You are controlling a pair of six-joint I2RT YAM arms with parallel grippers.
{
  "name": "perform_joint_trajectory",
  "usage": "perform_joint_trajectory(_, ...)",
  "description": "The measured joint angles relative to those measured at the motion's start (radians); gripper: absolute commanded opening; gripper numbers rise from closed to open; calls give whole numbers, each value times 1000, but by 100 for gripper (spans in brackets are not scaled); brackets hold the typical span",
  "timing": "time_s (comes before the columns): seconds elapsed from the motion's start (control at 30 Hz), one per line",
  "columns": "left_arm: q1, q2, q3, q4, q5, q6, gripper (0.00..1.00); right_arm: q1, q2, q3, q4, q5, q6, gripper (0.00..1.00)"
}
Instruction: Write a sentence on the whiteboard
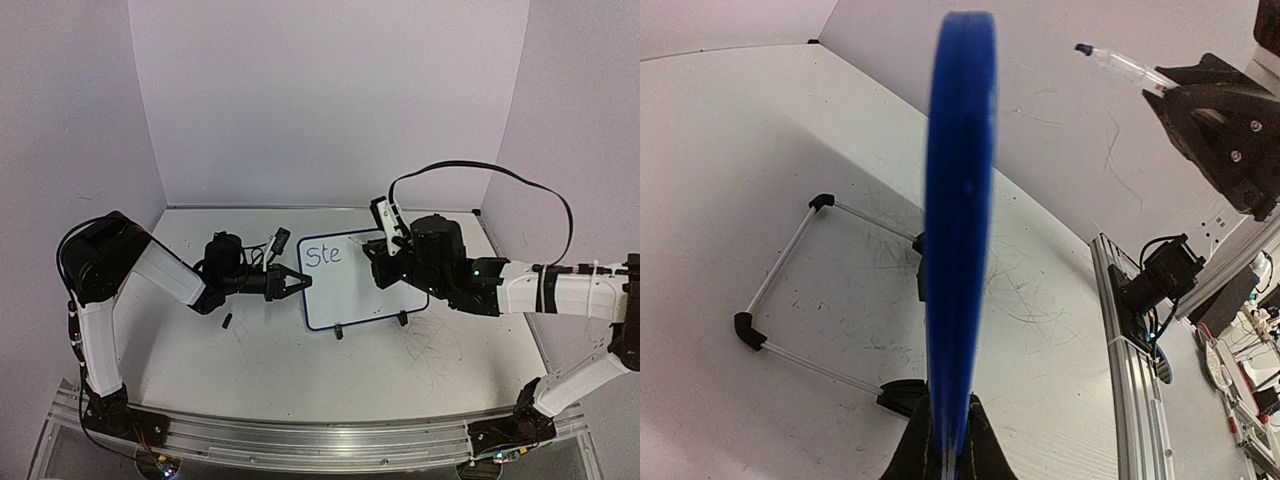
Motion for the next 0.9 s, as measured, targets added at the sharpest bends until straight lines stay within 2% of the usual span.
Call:
perform_joint_trajectory(0.23, 0, -2, 0, -3, 0, 2, 0, -18, 90, 14, 1, -31, -32, 0)
perform_joint_trajectory(0.9, -1, -6, 0, -11, 0, 8, 0, -18, 116, 45, 25, -12, -51, 0)
